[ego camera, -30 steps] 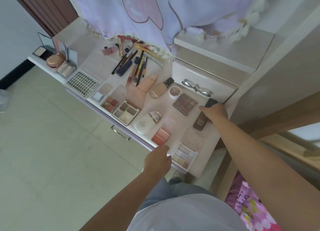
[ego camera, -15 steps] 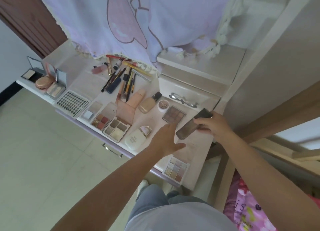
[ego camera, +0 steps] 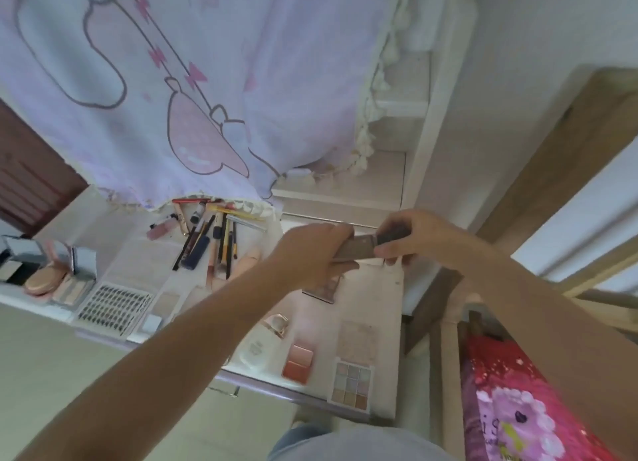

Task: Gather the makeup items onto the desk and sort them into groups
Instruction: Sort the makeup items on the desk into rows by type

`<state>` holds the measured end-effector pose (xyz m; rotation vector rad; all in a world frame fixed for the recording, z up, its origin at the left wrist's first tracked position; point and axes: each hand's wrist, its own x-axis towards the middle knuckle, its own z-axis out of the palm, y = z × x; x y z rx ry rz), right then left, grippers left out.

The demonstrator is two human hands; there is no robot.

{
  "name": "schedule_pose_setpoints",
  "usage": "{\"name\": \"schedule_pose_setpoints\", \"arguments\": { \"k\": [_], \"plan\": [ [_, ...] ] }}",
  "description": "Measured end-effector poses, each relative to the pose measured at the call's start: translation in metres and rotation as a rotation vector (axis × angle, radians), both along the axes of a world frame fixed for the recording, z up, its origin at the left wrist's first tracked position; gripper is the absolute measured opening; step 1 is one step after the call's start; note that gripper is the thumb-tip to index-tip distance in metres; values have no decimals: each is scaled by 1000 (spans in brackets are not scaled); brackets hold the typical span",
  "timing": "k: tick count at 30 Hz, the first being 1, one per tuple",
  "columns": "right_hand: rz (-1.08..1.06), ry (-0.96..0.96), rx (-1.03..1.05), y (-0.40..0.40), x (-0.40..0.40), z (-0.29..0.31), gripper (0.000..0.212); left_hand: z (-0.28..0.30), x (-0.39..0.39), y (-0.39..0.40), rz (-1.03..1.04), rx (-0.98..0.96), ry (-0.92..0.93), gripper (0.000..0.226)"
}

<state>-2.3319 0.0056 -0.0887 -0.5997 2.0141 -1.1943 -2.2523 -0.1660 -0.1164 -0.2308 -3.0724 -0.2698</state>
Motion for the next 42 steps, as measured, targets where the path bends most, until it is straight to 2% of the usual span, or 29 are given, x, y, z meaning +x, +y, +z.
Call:
{"name": "schedule_pose_setpoints", "arguments": {
  "k": [4,10,14,17,20,23,26,29,35,38,42],
  "plan": [
    [-227,-60,-161,-10,8,22,14,28,-7,-19,-30,-92,112,43],
    [-351,-48,-214,-5,7,28,11,41,-16,-33,-106,-159,165,39],
    [-655,-79,-340,51,-15,27,17,40,-8,-82,97,-115,77,38],
    [-484,51,-218,38,-11,21,21,26,-13,-67,27,-106,-6,38],
    [-335,136,-136,7,-4,20,17,15,-16,-44,-39,-54,28,42],
    [-310,127,-77,4,-3,14,18,8,-13,-51,-16,-40,44,41],
    [-257,67,-62,-4,5,0,9,-1,-9,-47,-37,8,36,40],
    [-228,36,-41,-13,11,-12,12,-11,-5,-42,-62,33,62,39],
    [-306,-55,-19,-17,19,-28,27,-27,-6,-37,-65,204,-33,52],
    [-377,-17,-33,-17,24,-35,35,-35,-3,-30,-26,309,-112,63],
    [-445,23,-21,-14,28,-41,45,-46,2,-21,-4,487,-256,65]
  ]
}}
